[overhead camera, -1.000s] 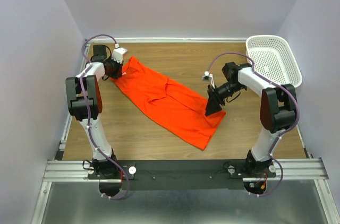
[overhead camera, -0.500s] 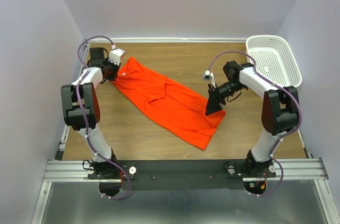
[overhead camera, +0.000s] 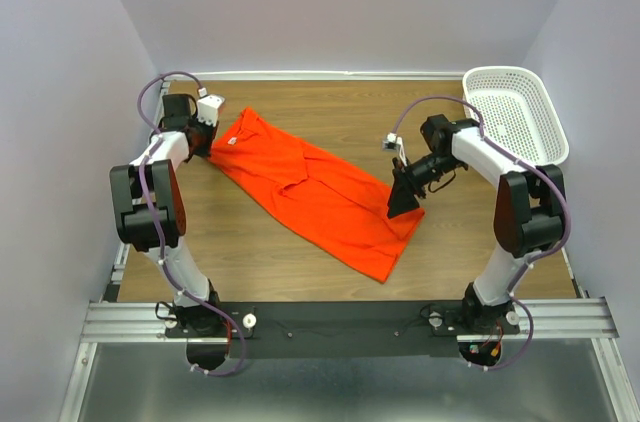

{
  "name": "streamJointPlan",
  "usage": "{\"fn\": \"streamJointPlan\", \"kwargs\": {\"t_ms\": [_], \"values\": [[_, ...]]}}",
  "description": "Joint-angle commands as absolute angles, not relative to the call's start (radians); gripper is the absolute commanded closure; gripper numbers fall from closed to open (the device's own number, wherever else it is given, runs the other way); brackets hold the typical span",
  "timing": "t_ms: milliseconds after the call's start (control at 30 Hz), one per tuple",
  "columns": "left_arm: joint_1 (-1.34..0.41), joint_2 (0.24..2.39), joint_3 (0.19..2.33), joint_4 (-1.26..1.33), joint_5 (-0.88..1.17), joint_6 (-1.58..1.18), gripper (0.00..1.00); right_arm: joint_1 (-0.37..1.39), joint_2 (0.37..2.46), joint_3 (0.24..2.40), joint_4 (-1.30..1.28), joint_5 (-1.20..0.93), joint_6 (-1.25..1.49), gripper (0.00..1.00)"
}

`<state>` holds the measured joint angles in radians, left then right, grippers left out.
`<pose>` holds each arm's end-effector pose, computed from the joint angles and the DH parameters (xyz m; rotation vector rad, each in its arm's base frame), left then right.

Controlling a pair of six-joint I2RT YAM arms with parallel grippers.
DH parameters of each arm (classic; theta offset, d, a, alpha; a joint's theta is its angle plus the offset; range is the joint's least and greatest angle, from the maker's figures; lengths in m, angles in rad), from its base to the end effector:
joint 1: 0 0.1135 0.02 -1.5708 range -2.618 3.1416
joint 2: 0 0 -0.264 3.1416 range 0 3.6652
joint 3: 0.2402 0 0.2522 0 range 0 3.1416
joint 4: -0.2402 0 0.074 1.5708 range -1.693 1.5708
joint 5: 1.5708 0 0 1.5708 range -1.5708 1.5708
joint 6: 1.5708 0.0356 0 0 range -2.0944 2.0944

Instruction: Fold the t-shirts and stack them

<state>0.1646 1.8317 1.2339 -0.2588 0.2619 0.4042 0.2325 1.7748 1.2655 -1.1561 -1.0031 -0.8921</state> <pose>0.3915 0.0557 0.1984 0.4017 2.3555 -0.0519 0.2926 0.1001 0.2122 -1.3110 2.2054 1.3698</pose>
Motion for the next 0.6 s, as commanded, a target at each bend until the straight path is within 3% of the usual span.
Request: {"fn": "streamJointPlan", "kwargs": {"t_ms": [0, 300, 567], "values": [[0.175, 1.847, 1.244, -0.282, 0.178, 0.368, 1.00, 0.236, 1.743, 1.256, -1.172, -1.008, -0.917, 0.35], [0.175, 1.861, 1.249, -0.299, 0.118, 0.341, 1.00, 0.333, 1.683, 1.183, -1.146, -0.914, -0.959, 0.35], [0.176, 1.901, 1.304, -0.319, 0.115, 0.336, 1.00, 0.672, 1.450, 0.964, -0.821, -0.626, -0.712, 0.34]]}}
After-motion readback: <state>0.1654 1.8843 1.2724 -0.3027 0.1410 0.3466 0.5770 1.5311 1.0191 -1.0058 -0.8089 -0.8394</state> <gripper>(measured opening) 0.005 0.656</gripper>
